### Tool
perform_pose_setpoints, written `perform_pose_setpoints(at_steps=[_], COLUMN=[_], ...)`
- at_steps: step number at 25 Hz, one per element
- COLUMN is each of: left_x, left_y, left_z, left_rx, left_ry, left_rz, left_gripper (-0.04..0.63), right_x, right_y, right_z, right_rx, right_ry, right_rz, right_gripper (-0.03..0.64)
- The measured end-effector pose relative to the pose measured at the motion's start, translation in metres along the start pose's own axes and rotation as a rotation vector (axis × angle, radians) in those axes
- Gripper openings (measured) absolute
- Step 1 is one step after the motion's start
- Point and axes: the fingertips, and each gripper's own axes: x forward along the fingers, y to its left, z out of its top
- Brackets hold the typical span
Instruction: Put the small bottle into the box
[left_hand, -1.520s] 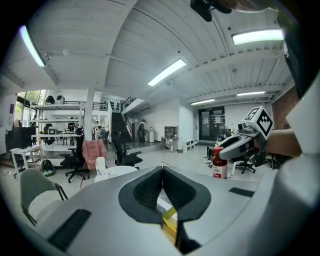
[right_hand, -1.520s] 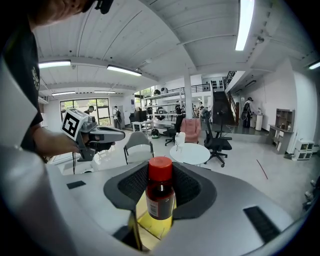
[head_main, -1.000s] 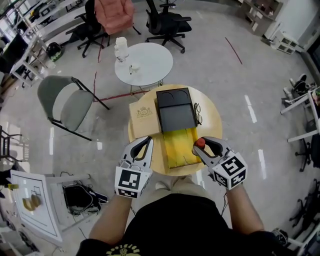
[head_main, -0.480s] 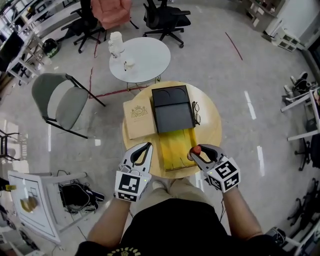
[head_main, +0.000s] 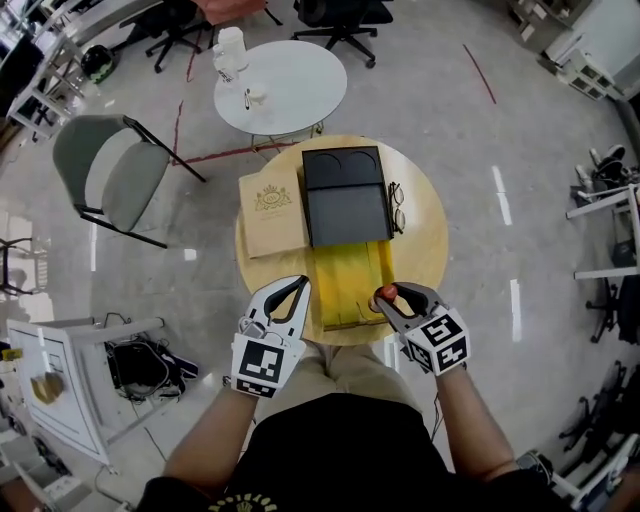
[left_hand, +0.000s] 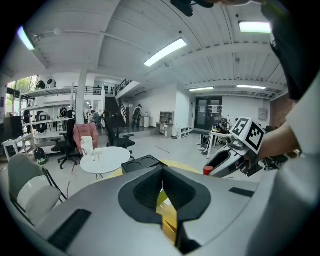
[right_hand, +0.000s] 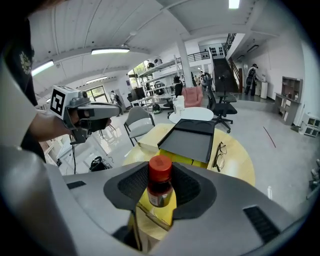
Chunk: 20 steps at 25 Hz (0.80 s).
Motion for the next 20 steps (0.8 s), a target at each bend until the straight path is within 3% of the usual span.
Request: perform_pose_setpoints(at_steps=[17,20], left_x=[0.040,0.042], left_y=[0.009,0.010], left_z=[-0.019,-0.017], left_rx=[-0.043,-0.047], left_ry=[0.087,0.087], left_rz=[0.007,0.013], left_gripper=[0.018,0.018], right_x=[0.055,0.057], right_y=[-0.021,-0.014], right_z=[-0.042,-0.045], right_rx=[0.008,0.001], right_ry=[0.170,0.166], right_rz=[0.035,0.063], right_gripper=[0.158,0.128])
